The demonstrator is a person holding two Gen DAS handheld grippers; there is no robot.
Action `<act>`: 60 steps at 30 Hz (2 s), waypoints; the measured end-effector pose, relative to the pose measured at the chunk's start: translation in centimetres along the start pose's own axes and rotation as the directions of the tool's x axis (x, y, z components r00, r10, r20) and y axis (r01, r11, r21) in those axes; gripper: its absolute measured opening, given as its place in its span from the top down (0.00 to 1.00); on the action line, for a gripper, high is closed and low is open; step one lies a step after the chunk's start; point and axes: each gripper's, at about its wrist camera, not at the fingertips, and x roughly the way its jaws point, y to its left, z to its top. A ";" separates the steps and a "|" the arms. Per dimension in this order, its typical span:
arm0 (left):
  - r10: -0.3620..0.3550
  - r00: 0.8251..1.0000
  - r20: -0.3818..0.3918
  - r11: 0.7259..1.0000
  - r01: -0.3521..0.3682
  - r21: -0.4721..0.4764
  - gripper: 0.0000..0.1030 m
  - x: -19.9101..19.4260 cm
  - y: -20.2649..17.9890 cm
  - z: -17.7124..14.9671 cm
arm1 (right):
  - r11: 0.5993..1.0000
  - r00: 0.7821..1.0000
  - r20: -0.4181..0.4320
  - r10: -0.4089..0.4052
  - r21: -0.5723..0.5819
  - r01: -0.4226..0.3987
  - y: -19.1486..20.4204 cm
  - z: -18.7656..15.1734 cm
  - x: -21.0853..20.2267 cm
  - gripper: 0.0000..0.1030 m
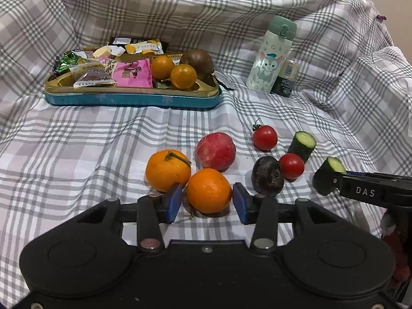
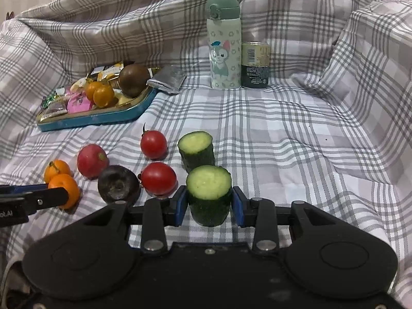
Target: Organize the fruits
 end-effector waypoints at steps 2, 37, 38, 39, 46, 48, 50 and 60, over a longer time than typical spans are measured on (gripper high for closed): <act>0.006 1.000 -0.015 1.000 -0.005 0.006 0.49 0.5 -0.3 0.0 | 1.000 1.000 -0.002 0.005 0.015 -0.005 -0.2 0.0 0.1 0.63; 0.021 1.000 0.002 0.993 -0.021 0.112 0.54 0.9 -1.9 -1.1 | 0.957 0.991 -0.015 0.133 0.260 -0.125 -3.7 0.9 0.3 0.63; 0.021 1.000 0.002 0.993 -0.021 0.116 0.54 0.9 -1.9 -1.2 | 0.958 0.993 -0.005 0.119 0.263 -0.113 -3.8 0.8 0.2 0.62; 0.021 1.000 0.002 0.993 -0.021 0.119 0.54 0.8 -2.0 -1.2 | 0.961 0.995 0.010 0.097 0.260 -0.097 -3.9 0.8 -0.1 0.61; 0.021 1.000 0.002 0.993 -0.021 0.120 0.54 0.8 -2.0 -1.3 | 0.978 0.998 0.060 -0.008 0.207 -0.005 -3.9 0.5 -1.3 0.56; 0.020 1.000 0.002 0.993 -0.020 0.119 0.54 0.8 -1.9 -1.3 | 0.984 0.998 0.070 -0.008 0.176 -0.004 -3.4 0.4 -1.4 0.56; 0.019 1.000 0.002 0.993 -0.019 0.117 0.54 0.8 -1.9 -1.2 | 0.990 0.996 0.093 -0.008 0.140 -0.005 -2.7 0.4 -1.5 0.56; 0.006 1.000 -0.001 0.994 -0.006 0.109 0.54 0.9 -1.9 -1.1 | 0.992 0.990 0.097 -0.098 -0.068 0.105 0.3 -0.2 -0.6 0.52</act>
